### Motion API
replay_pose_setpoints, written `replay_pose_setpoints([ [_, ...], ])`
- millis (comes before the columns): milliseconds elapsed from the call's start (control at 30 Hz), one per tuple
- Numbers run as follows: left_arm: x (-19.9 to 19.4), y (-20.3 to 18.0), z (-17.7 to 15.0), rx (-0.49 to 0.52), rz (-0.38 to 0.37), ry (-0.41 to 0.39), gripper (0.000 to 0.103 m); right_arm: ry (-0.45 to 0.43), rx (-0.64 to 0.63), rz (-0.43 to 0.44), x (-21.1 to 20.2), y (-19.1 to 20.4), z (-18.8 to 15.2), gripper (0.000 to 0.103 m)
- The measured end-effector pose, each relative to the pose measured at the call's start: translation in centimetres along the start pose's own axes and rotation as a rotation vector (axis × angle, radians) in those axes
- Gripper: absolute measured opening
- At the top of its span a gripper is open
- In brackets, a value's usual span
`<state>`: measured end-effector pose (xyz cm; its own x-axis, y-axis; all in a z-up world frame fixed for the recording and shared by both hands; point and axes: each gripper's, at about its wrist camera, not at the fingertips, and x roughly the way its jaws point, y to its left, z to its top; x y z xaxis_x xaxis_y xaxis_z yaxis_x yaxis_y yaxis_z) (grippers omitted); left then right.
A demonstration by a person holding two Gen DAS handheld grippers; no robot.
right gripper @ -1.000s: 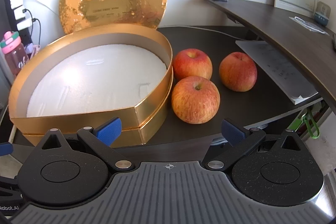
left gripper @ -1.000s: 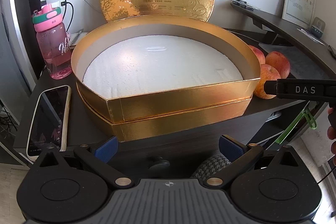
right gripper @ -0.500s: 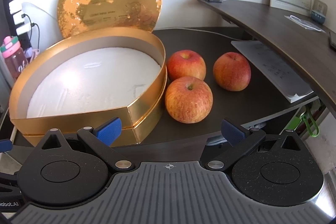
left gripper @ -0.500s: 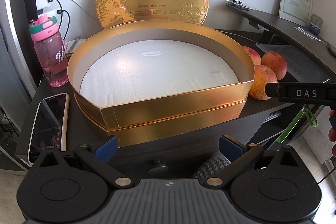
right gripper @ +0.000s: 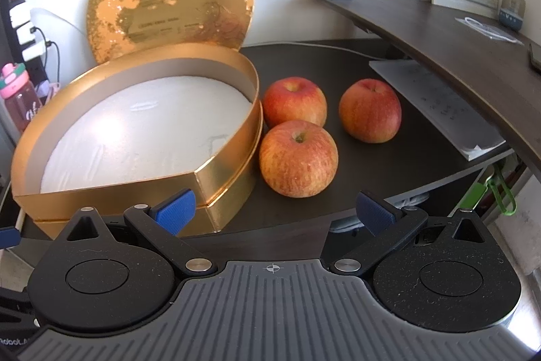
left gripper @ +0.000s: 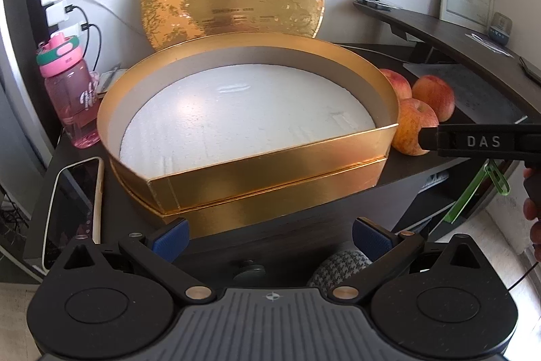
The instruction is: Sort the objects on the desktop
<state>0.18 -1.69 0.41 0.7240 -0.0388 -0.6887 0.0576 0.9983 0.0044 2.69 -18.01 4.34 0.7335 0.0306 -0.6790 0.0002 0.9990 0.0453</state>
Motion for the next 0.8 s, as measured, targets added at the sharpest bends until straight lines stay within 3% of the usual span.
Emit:
replay_pose_setpoints([
  [267,0.4,-1.3,0.7,0.058,-0.043,-0.019,0.103,-0.032,0.015,-0.003,0.8,-1.4,-0.3,0.103],
  [433,0.8,-1.9,1.0,0.084,-0.075,-0.005,0.103,-0.013,0.064,0.052,1.5,-2.4,0.0,0.103],
  [633,0.8,-0.9,1.5,0.020,-0.111,-0.015,0.103,-0.012,0.084,0.027,2.3,-2.7,0.4,0.103],
  [800,0.0,0.3,2.8,-0.073,-0.123,-0.102,0.103,-0.062,0.133,-0.006,2.7,-1.5,0.6,0.103],
])
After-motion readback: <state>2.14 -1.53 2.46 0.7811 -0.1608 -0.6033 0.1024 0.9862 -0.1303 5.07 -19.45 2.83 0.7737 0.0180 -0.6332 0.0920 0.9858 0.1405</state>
